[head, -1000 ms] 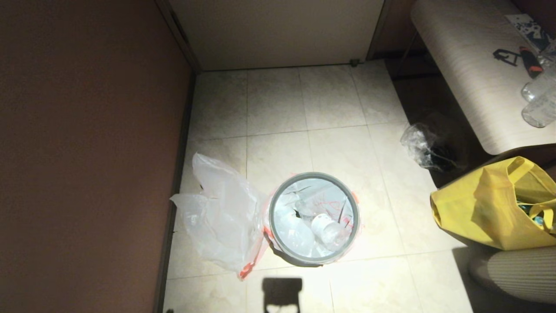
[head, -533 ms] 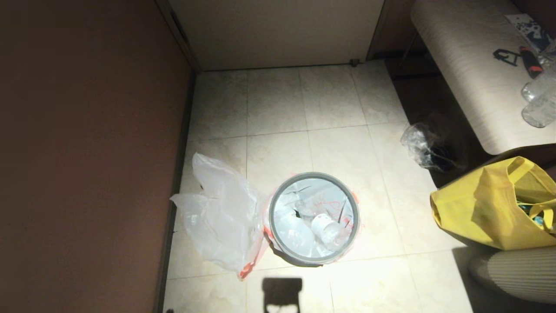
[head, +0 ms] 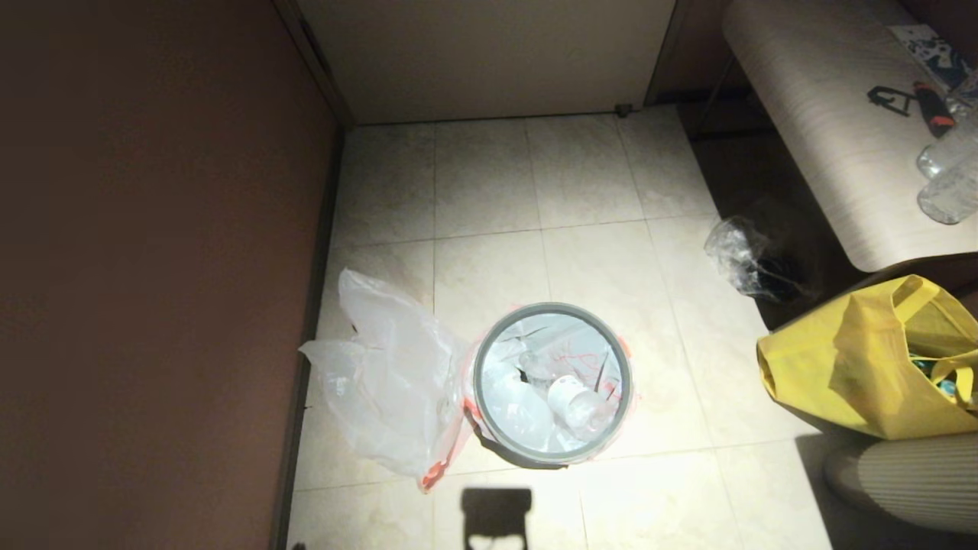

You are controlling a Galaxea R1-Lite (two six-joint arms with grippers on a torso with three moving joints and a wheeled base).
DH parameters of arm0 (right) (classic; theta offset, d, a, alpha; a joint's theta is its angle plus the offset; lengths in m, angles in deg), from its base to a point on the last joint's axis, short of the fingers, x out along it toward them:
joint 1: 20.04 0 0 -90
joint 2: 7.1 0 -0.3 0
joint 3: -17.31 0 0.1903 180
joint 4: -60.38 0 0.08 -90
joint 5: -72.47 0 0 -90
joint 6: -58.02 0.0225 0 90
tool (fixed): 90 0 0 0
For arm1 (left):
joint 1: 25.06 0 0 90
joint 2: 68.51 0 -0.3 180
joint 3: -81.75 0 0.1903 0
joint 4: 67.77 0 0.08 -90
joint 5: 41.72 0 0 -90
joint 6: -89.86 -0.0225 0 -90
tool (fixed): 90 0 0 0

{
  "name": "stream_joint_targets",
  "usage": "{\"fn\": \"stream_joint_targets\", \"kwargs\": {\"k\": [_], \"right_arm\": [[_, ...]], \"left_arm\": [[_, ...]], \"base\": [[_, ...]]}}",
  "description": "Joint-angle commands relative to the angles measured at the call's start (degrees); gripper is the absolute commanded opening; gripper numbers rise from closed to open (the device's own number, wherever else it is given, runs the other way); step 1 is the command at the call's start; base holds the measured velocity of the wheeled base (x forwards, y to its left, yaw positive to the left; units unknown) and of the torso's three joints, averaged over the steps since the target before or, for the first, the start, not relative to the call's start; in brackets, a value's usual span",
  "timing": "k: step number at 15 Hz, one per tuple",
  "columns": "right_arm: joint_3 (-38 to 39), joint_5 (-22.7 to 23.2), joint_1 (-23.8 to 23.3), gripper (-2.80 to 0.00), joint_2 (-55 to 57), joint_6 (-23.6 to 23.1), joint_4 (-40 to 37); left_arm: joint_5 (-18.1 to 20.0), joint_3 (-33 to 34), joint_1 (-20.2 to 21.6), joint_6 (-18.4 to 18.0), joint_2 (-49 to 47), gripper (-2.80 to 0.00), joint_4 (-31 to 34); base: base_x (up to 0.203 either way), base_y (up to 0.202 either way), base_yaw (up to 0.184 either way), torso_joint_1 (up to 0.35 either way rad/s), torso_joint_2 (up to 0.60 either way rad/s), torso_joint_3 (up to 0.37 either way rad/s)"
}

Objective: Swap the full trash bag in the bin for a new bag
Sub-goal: Place the trash can ring on the floor

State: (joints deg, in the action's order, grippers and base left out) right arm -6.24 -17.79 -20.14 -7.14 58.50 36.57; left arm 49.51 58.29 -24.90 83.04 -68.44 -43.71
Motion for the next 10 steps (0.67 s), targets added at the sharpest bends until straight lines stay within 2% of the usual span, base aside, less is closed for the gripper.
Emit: {"fn": "stream_joint_targets", "kwargs": {"k": [1, 10], "right_arm": [[0.0, 0.0, 0.0, -2.80, 0.0, 0.1, 0.0], [-0.1, 0.0, 0.0, -2.80, 0.0, -0.5, -0.4]], "left_arm": [[0.0, 0.0, 0.0, 0.0, -0.1, -2.80, 0.0], [0.0, 0.0, 0.0, 0.0, -0.1, -2.80, 0.0]], "base": [[0.000, 0.000, 0.000, 0.000, 0.00, 0.000], [0.000, 0.000, 0.000, 0.000, 0.00, 0.000]]}}
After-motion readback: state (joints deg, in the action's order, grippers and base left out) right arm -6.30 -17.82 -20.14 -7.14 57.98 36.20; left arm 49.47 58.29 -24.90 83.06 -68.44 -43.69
